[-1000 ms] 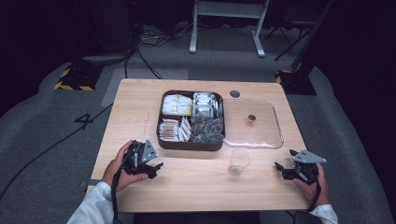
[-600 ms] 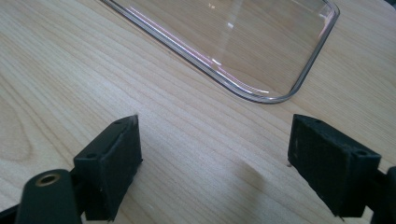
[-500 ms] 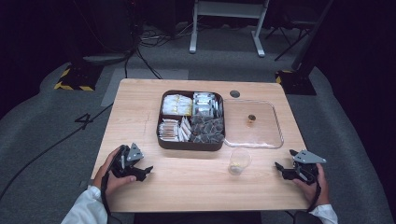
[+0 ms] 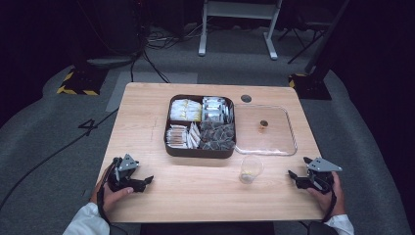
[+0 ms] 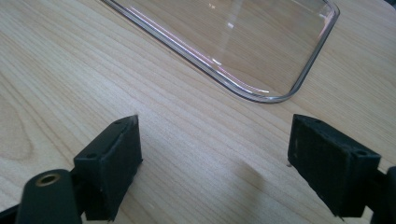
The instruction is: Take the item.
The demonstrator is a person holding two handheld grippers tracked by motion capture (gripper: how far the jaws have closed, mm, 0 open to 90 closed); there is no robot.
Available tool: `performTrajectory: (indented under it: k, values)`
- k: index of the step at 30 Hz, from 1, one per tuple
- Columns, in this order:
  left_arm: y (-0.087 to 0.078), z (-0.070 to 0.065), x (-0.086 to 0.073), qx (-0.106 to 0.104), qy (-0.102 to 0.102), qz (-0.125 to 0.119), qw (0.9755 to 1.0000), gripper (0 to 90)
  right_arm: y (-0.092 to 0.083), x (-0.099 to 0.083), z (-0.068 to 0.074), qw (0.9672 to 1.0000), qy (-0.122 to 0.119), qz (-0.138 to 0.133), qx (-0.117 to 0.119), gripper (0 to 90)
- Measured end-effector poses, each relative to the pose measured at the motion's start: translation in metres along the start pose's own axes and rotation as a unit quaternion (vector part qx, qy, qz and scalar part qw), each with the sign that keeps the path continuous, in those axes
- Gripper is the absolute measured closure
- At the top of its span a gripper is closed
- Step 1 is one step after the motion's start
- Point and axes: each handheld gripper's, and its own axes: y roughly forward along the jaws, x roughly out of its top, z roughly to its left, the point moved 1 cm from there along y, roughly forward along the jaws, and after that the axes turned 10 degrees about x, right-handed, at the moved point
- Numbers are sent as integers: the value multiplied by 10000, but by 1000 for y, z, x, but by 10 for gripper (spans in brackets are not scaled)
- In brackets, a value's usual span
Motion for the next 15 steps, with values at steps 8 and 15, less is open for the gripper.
performTrajectory:
  k: [8, 15]
  values:
    - [0, 0, 0, -18, 6, 10, 10000, 161, 0, 0, 0, 10000, 15, 2, 3, 177]
    - [1, 0, 1, -67, 17, 33, 10000, 146, 0, 0, 0, 10000, 12, 2, -16, 177]
